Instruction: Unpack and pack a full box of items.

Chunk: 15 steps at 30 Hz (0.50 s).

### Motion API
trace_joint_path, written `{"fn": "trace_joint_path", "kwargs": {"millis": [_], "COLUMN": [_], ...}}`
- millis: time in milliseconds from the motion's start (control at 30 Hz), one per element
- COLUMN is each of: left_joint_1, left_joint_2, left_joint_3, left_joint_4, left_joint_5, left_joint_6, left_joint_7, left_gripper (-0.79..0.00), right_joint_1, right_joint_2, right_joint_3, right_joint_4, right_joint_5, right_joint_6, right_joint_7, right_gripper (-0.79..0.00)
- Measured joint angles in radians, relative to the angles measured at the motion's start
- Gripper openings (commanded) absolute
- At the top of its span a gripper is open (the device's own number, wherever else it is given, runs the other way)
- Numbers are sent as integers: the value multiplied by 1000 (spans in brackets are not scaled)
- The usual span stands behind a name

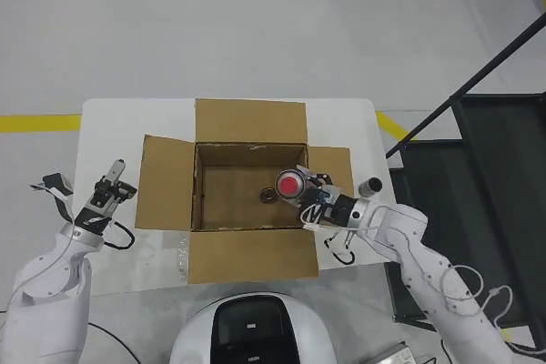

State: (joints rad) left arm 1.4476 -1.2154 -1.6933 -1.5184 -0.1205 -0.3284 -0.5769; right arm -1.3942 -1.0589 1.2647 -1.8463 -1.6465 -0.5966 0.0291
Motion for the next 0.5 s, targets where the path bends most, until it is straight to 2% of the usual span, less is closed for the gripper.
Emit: {"fn": "trace_joint_path", "kwargs": {"millis": [33, 100, 300, 400, 467, 500], "left_joint_1": [0, 0, 0, 0, 0, 0], "left_joint_2": [0, 0, 0, 0, 0, 0], "left_joint_3": [0, 0, 0, 0, 0, 0], "left_joint_4": [0, 0, 0, 0, 0, 0], "left_joint_5": [0, 0, 0, 0, 0, 0], "left_joint_6": [0, 0, 0, 0, 0, 0], "left_joint_7": [0, 0, 0, 0, 0, 0], "left_gripper": [0, 0, 0, 0, 0, 0], "right_joint_1": [20, 50, 159, 216, 249, 261], "right_joint_2": [-4, -9, -36, -52, -63, -68], "right_joint_3": [-23, -57, -169, -221, -253, -265], "right_joint_4": [8, 16, 95, 152, 192, 209], "right_joint_5": [-15, -49, -121, -140, -153, -152], "right_joint_6": [10, 31, 110, 142, 164, 171], "right_joint_7": [15, 38, 127, 172, 196, 204], "right_gripper": [-782, -693, -637, -468, -102, 0]}}
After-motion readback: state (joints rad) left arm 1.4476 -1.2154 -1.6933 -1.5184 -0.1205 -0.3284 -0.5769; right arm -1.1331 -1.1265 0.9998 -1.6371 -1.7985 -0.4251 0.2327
